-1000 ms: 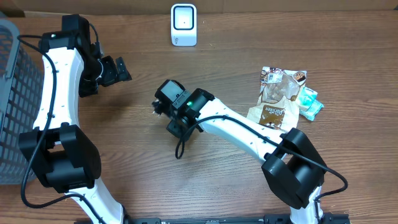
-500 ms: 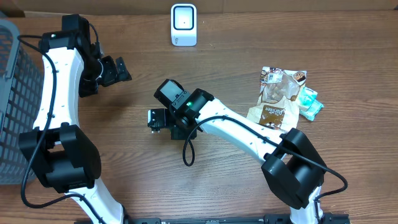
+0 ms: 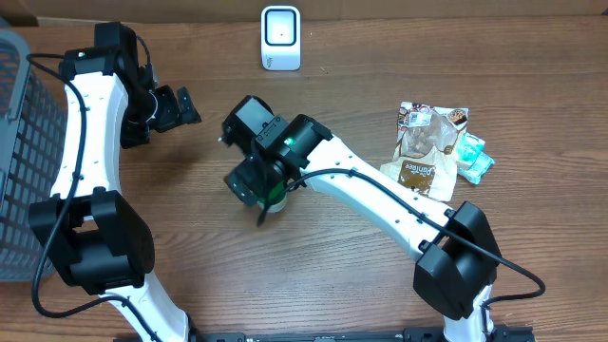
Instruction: Scan the item barcode
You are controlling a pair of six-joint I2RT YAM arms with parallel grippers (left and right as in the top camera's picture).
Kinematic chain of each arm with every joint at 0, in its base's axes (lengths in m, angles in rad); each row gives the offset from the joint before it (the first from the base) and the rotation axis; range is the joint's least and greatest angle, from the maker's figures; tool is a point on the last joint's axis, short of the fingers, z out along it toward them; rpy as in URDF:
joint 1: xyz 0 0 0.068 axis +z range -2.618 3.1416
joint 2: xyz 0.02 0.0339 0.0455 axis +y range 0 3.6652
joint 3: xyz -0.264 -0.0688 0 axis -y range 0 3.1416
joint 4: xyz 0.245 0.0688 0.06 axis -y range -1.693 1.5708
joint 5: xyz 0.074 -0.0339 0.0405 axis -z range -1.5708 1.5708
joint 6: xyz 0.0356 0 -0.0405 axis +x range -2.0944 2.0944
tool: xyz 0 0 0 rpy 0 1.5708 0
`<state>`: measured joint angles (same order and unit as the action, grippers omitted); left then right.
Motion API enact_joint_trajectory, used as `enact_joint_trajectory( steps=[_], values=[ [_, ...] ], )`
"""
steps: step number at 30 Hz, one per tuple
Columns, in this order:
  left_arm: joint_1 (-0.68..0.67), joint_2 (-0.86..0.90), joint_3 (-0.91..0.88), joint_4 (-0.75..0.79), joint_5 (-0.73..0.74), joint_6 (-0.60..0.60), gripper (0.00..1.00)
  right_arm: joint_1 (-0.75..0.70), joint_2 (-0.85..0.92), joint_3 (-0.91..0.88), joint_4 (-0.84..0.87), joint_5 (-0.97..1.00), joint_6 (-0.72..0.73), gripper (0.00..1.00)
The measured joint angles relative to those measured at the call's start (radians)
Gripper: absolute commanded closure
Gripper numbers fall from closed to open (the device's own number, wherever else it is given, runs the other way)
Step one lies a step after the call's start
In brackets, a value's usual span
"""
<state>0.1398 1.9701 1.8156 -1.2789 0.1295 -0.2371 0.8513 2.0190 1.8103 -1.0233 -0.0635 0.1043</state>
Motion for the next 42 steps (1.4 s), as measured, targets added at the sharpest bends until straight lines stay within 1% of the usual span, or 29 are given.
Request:
enact_joint_trajectory(
  steps=[4,6,8,11,15,16,20,21,22,24,25,29,35,38,42],
  values=[
    [0.000,0.000,0.000,0.000,0.000,0.000,0.00,0.000,0.000,-0.055,0.029,-0.010,0.319,0.00],
    [0.000,0.000,0.000,0.000,0.000,0.000,0.01,0.000,0.002,-0.102,0.059,-0.010,0.451,0.00],
    [0.000,0.000,0.000,0.000,0.000,0.000,0.00,0.000,0.007,-0.145,0.082,-0.005,0.548,0.00],
    [0.000,0.000,0.000,0.000,0.000,0.000,0.00,0.000,0.016,-0.179,0.089,-0.006,0.616,0.00],
    [0.000,0.000,0.000,0.000,0.000,0.000,0.01,0.000,0.019,-0.187,0.095,-0.007,0.624,0.05],
    [0.000,0.000,0.000,0.000,0.000,0.000,0.01,0.000,0.019,-0.187,0.098,-0.006,0.614,0.07],
    [0.000,0.000,0.000,0.000,0.000,0.000,0.01,0.000,0.019,-0.187,0.096,-0.008,0.530,0.31],
    [0.000,0.000,0.000,0.000,0.000,0.000,0.00,0.000,0.019,-0.187,0.096,-0.005,0.505,0.36],
    [0.000,0.000,0.000,0.000,0.000,0.000,0.00,0.000,0.019,-0.187,0.095,-0.003,0.484,0.38],
    [0.000,0.000,0.000,0.000,0.000,0.000,0.00,-0.001,0.019,-0.188,0.096,-0.002,0.413,0.47],
    [0.000,0.000,0.000,0.000,0.000,0.000,0.01,-0.001,0.019,-0.188,0.097,-0.002,0.391,0.49],
    [0.000,0.000,0.000,0.000,0.000,0.000,0.00,-0.008,0.019,-0.187,0.094,0.002,0.224,0.51],
    [0.000,0.000,0.000,0.000,0.000,0.000,0.01,-0.035,0.019,-0.128,0.000,0.063,-0.049,0.52],
    [0.000,0.000,0.000,0.000,0.000,0.000,0.00,-0.048,0.014,-0.087,-0.017,0.079,-0.193,0.48],
    [0.000,0.000,0.000,0.000,0.000,0.000,0.01,-0.050,-0.017,-0.072,-0.056,0.079,-0.397,0.47]
  ],
)
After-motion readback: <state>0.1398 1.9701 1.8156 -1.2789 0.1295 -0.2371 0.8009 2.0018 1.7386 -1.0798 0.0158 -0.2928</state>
